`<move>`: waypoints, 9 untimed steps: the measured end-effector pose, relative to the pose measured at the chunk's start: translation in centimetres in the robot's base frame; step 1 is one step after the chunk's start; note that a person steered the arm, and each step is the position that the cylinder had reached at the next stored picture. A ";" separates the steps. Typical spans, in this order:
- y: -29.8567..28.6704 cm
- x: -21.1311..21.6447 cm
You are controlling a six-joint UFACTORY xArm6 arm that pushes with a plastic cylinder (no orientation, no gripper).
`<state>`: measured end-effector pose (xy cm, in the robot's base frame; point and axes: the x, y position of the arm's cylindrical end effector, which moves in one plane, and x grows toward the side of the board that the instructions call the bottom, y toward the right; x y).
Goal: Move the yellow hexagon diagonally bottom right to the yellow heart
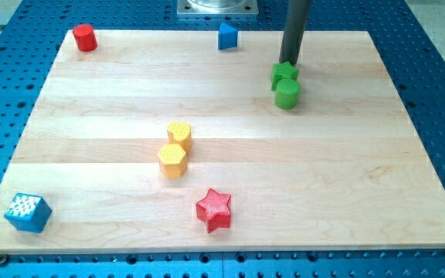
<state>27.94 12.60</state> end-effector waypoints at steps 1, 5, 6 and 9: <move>0.0 0.0; -2.3 1.0; -2.3 -2.4; -13.3 3.4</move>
<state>31.33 -0.66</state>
